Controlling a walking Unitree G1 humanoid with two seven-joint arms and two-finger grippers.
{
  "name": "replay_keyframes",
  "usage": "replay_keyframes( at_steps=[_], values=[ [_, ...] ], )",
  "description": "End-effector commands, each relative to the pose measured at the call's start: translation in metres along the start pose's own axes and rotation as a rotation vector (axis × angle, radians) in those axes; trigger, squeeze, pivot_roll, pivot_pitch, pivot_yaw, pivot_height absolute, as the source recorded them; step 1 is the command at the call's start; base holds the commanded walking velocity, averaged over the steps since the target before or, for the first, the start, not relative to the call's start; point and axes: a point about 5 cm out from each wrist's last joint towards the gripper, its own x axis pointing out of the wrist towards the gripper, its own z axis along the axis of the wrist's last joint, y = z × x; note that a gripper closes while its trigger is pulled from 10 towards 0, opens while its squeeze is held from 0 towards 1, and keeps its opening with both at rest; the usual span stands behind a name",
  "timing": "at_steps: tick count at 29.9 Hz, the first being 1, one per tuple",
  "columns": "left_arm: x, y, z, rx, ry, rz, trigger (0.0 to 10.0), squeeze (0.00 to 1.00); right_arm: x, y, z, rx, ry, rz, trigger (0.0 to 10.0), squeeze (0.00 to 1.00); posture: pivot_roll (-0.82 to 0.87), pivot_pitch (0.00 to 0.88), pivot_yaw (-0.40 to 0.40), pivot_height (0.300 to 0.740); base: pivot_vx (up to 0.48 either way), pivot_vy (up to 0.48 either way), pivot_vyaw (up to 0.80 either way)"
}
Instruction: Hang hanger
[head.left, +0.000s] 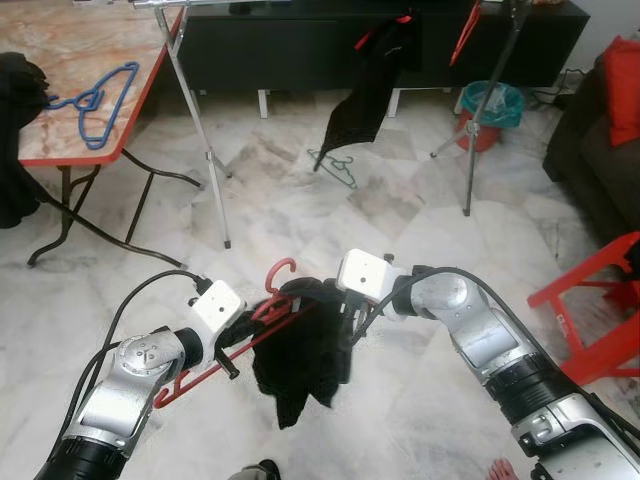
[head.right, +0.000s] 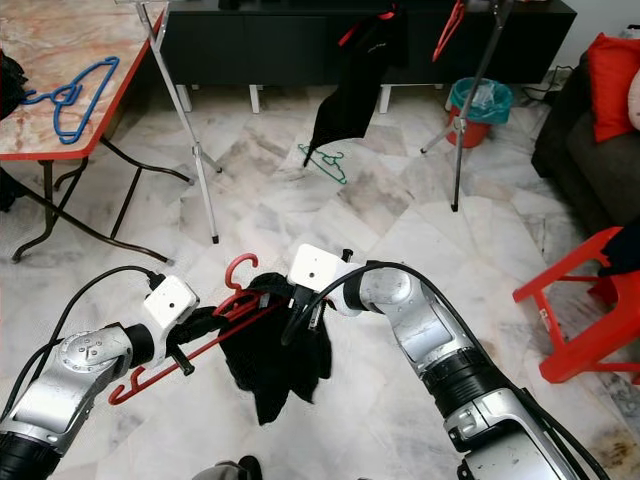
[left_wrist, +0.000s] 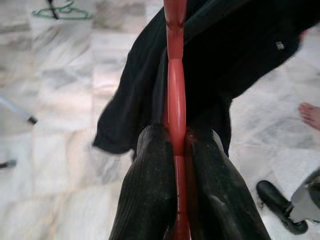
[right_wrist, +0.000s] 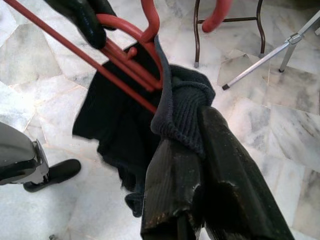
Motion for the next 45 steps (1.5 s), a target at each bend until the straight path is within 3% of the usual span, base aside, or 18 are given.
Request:
replay_keyframes(
  at_steps=[1,4,9,18,23,26,29,32,36,37,41,45],
  values=[
    [-0.004,0.004,0.000,-0.009,0.006,-0.013,10.0,0.00,0.000,0.000,0.005,-0.012,-0.014,-0.007,10.0,0.00,0.04,0.130,-0.006,0.740,0.000,0.000,0.00],
    [-0.012,-0.010,-0.001,0.031,-0.002,-0.156,10.0,0.00,0.000,-0.001,0.005,-0.007,-0.012,-0.020,10.0,0.00,0.04,0.130,-0.004,0.740,0.000,0.000,0.00],
    [-0.019,-0.007,0.001,0.034,-0.012,-0.168,10.0,0.00,0.001,-0.006,0.004,0.011,-0.003,-0.063,10.0,0.00,0.04,0.133,-0.005,0.740,0.000,0.000,0.00],
    [-0.010,0.012,0.020,0.002,-0.133,0.029,10.0,0.00,0.003,-0.003,0.007,0.008,-0.012,-0.052,10.0,0.00,0.04,0.134,-0.007,0.740,0.000,0.000,0.00],
    [-0.011,-0.002,0.025,-0.011,-0.167,-0.082,10.0,0.00,0.004,-0.001,0.007,0.007,-0.012,-0.047,10.0,0.00,0.04,0.133,-0.006,0.740,0.000,0.000,0.00],
    [-0.013,-0.013,0.017,-0.007,-0.109,-0.190,10.0,0.00,0.004,-0.001,0.007,0.008,-0.012,-0.046,10.0,0.00,0.04,0.134,-0.005,0.740,0.000,0.000,0.00],
    [-0.014,-0.015,0.013,0.006,-0.078,-0.211,10.0,0.00,0.004,-0.001,0.007,0.008,-0.013,-0.046,10.0,0.00,0.04,0.134,-0.005,0.740,0.000,0.000,0.00],
    [-0.014,-0.012,-0.003,0.072,0.044,-0.186,10.0,0.00,0.005,-0.002,0.008,0.010,-0.012,-0.049,10.0,0.00,0.04,0.134,-0.006,0.740,0.000,0.000,0.00],
    [-0.012,-0.003,0.001,0.065,0.019,-0.100,10.0,0.00,0.005,-0.002,0.007,0.013,-0.010,-0.055,10.0,0.00,0.04,0.135,-0.005,0.740,0.000,0.000,0.00],
    [-0.009,0.009,0.003,0.079,0.022,0.004,10.0,0.00,0.005,-0.002,0.007,0.014,-0.010,-0.054,10.0,0.00,0.04,0.134,-0.005,0.740,0.000,0.000,0.00],
    [-0.009,0.025,0.008,0.058,0.005,0.136,10.0,0.00,0.005,-0.001,0.008,0.014,-0.010,-0.049,10.0,0.00,0.04,0.135,-0.006,0.740,0.000,0.000,0.00],
    [-0.009,0.027,0.018,0.027,-0.073,0.143,10.0,0.00,0.005,-0.001,0.008,0.014,-0.010,-0.051,10.0,0.00,0.04,0.135,-0.005,0.740,0.000,0.000,0.00]
  ],
)
